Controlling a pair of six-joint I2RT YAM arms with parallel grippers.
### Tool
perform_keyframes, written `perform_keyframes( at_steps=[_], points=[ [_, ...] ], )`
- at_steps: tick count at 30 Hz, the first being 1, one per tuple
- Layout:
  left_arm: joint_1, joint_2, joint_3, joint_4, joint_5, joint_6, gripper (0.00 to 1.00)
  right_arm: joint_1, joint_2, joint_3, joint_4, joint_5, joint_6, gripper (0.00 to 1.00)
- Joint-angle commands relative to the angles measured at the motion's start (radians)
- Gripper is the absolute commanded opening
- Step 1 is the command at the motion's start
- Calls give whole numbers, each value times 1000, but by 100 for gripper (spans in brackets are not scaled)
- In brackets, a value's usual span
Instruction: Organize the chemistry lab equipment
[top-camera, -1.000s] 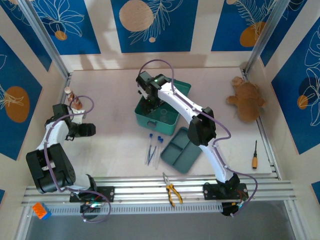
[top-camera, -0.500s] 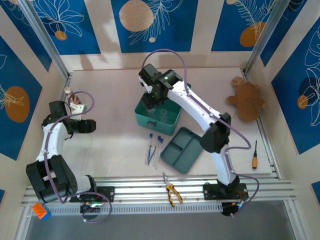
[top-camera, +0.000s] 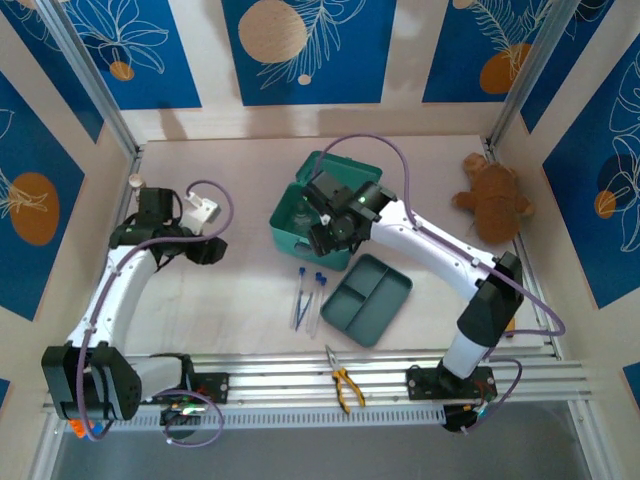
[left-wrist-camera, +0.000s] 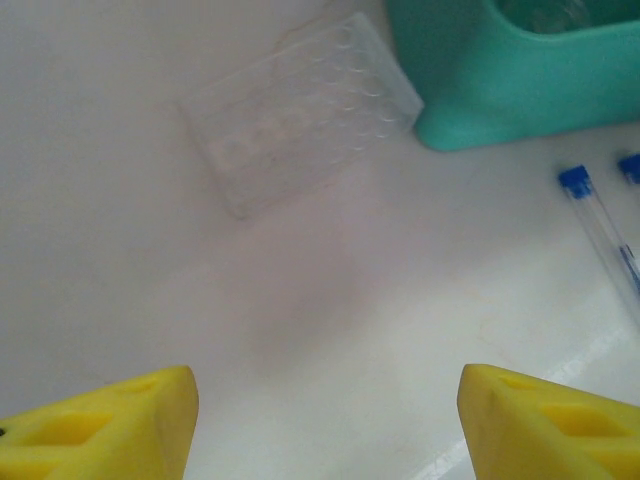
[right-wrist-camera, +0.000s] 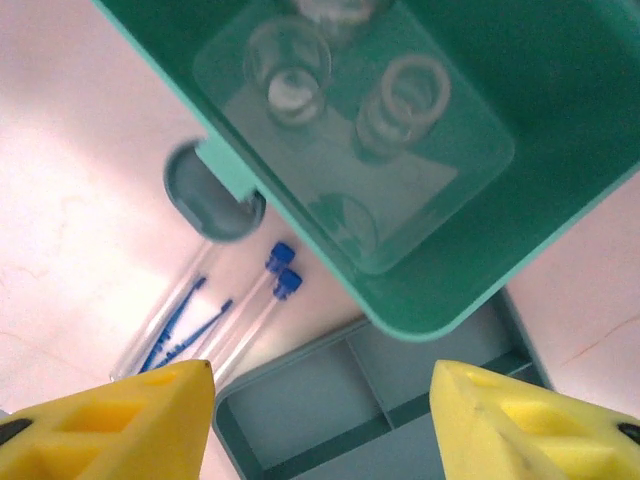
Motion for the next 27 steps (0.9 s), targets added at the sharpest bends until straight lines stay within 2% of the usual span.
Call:
perform_keyframes(
  at_steps=[1, 13, 21, 27],
  points=[
    [-54, 20, 35, -41, -31, 42, 69, 15, -88, -93, 46, -27, 104, 58],
    [-294, 136, 24, 5, -45, 74, 69, 89, -152, -319, 119, -82, 263, 53],
    [-343, 231, 33, 91, -1, 0, 73, 97, -207, -413, 182, -56, 343, 50],
    [-439, 259, -37, 190, -52, -43, 74, 74, -259, -486, 206, -80, 366, 48]
  ],
)
